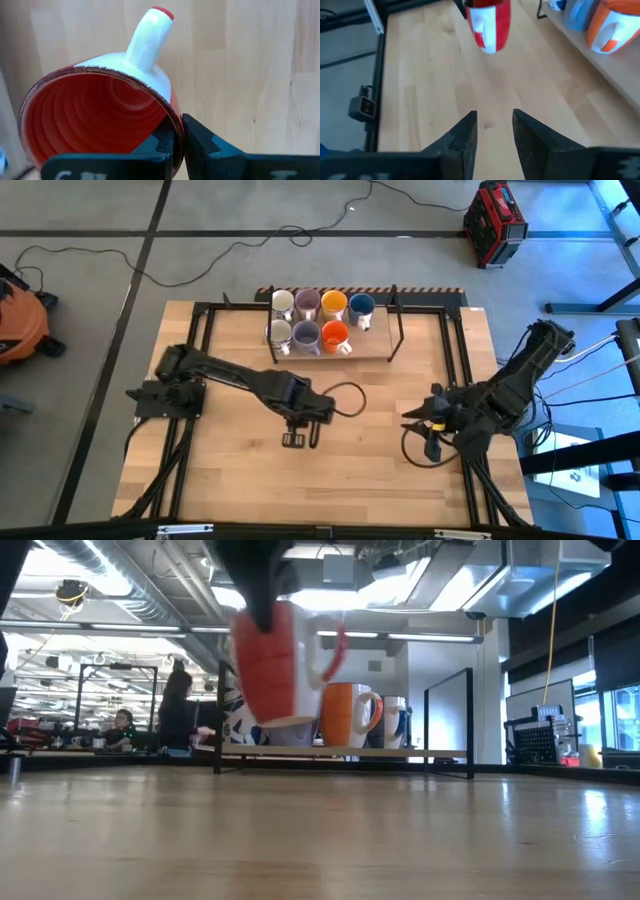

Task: Place coffee mugs
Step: Put the red mug on the shelf

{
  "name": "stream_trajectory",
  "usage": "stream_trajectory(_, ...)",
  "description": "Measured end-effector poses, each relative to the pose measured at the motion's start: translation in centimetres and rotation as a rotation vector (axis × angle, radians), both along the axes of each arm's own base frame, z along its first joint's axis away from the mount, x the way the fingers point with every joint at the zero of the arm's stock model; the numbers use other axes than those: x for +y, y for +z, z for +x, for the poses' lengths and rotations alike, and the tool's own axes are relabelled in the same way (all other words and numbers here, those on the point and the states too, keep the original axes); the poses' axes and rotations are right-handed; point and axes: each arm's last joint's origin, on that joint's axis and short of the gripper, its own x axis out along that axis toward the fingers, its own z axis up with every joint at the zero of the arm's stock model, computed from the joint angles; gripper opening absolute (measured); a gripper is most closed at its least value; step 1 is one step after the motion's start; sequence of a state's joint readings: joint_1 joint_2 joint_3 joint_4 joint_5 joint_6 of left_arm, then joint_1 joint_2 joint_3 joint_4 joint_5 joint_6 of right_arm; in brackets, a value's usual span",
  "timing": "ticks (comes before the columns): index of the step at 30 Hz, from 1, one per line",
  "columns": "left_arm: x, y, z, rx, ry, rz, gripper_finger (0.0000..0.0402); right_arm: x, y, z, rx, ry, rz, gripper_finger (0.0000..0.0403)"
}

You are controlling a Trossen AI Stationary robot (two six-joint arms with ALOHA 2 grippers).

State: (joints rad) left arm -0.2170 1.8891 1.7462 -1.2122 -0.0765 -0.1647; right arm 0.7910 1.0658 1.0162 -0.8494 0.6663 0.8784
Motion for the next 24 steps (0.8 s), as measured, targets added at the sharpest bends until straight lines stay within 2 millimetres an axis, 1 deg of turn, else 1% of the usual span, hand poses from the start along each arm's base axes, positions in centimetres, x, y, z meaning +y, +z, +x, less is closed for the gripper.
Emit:
stream_trajectory(3, -0.6, -0.6, 1.6, -0.010, -0.065, 0.014, 0.0016, 0.6, -1.2, -0.6, 0.010, 0.002, 0.012, 0.0111)
stream_trajectory(7, -1.4, -1.7, 3.4, -0.041, -0.185, 0.049, 0.0017, 1.2, -3.7, -1.4, 0.039, -0.016, 0.069, 0.0111)
stream_trajectory(11, -2.0, -3.0, 4.5, -0.051, -0.291, 0.070, 0.0017, 1.7, -6.3, -2.0, 0.043, -0.032, 0.130, 0.0111)
stream_trajectory(15, -2.0, -4.2, 5.0, -0.022, -0.352, 0.092, 0.0017, 2.0, -8.1, -2.6, 0.048, -0.048, 0.190, 0.0111)
stream_trajectory(20, -2.5, -5.5, 5.4, 0.001, -0.431, 0.117, 0.0018, 1.8, -9.3, -2.8, 0.056, -0.066, 0.202, 0.0111)
stream_trajectory(24, -2.8, -5.4, 5.3, -0.005, -0.457, 0.112, 0.0018, 1.8, -9.4, -2.8, 0.054, -0.068, 0.200, 0.0111)
